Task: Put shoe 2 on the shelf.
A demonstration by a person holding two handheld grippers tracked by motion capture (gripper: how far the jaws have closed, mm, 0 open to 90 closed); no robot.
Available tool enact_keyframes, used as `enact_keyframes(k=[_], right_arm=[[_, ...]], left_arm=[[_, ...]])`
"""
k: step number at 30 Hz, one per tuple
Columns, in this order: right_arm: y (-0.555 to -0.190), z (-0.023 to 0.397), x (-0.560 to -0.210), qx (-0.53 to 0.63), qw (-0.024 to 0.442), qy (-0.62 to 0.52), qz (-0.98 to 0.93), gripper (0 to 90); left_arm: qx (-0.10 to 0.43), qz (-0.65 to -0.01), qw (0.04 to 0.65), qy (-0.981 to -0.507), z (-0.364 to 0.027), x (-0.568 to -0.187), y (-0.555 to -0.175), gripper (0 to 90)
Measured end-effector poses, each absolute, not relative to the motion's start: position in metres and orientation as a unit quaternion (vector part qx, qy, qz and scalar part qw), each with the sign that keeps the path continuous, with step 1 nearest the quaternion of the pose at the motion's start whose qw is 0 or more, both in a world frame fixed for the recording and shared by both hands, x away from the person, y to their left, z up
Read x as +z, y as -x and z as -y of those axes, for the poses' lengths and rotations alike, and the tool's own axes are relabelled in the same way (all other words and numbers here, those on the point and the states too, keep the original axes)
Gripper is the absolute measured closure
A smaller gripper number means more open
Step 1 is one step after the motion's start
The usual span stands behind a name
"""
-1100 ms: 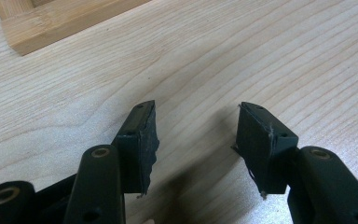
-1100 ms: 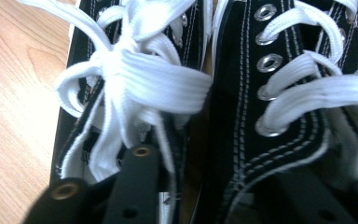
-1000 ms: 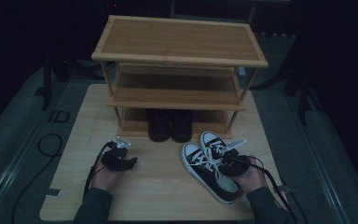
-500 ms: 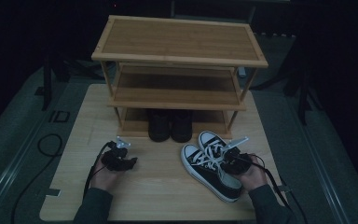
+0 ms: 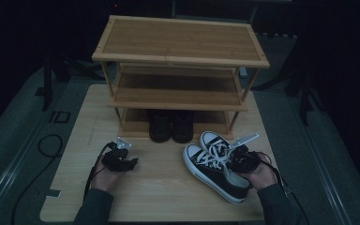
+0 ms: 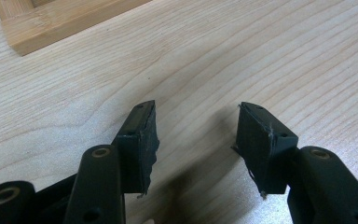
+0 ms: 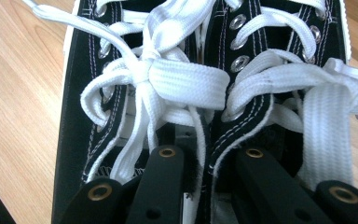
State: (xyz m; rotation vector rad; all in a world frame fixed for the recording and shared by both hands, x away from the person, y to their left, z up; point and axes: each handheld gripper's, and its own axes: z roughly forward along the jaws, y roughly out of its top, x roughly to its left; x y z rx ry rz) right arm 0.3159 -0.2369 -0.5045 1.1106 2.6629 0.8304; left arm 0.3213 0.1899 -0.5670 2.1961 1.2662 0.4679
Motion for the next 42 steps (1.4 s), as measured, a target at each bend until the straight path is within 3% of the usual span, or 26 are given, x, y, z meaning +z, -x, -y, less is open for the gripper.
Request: enact_keyframes(k=[42], right_arm=[[-0.321,0.238,-0.450,0.264,0.108,-0.306,-0.908,85.0]], left_arm=[[0.175,-0.472,0.281,-0.817,-0.190,-0.567,-0.321,48.3]])
